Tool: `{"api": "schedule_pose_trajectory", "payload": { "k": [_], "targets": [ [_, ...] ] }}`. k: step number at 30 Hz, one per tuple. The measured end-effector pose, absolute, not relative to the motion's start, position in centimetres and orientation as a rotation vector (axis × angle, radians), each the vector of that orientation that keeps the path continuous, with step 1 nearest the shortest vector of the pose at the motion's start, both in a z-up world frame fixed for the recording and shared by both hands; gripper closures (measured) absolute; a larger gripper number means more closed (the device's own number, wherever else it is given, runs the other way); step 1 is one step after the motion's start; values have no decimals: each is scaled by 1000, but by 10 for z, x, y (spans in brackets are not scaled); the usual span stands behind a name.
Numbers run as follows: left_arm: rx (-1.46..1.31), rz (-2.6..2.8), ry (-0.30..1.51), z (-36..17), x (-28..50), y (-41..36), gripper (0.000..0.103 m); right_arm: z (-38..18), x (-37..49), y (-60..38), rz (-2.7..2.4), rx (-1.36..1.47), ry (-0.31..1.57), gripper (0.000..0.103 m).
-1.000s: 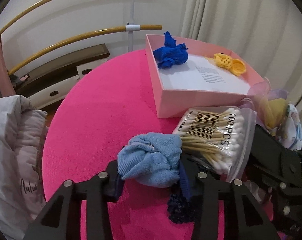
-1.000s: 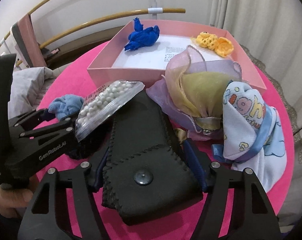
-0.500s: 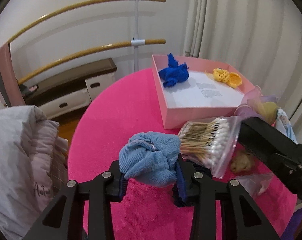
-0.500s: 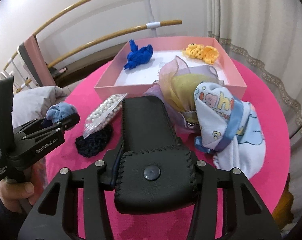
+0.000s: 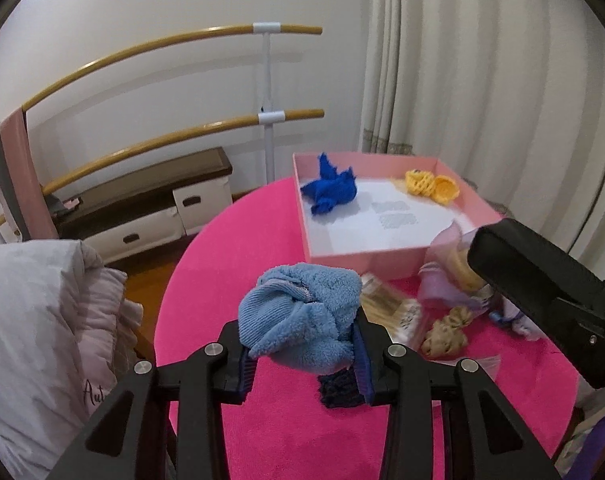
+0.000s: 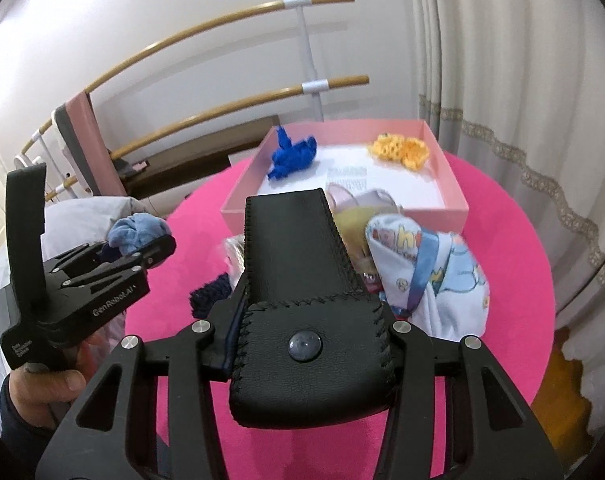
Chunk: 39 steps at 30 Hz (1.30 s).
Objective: Organize soft objects
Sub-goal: 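Carry the towel and black pouch into the pink box with both grippers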
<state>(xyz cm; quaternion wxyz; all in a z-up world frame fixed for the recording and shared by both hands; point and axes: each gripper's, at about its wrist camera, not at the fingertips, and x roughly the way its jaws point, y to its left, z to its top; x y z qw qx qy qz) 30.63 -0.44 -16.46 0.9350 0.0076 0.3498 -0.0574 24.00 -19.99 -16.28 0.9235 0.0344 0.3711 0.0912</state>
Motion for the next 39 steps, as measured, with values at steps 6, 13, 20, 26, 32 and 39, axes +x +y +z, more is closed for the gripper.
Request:
{"api": "schedule_pose_trajectory", "payload": {
  "k": [6, 13, 20, 26, 32, 39],
  "targets": [
    [29, -133, 662, -137, 295, -13, 67, -138, 238, -196, 176, 47, 697, 60],
    [33, -151, 600, -106, 298, -26, 67, -113, 247, -201, 158, 30, 647, 60],
    [13, -160, 563, -83, 316, -32, 67, -94, 272, -211, 133, 11, 622, 60],
    [26, -161, 558, -75, 344, -39, 67, -86, 311, -227, 121, 23, 636, 60],
    [45, -157, 571, -77, 376, -57, 67, -86, 356, -233, 113, 24, 675, 60],
    [34, -157, 626, -89, 419, -75, 67, -101, 403, -247, 109, 62, 734, 60]
  ]
}}
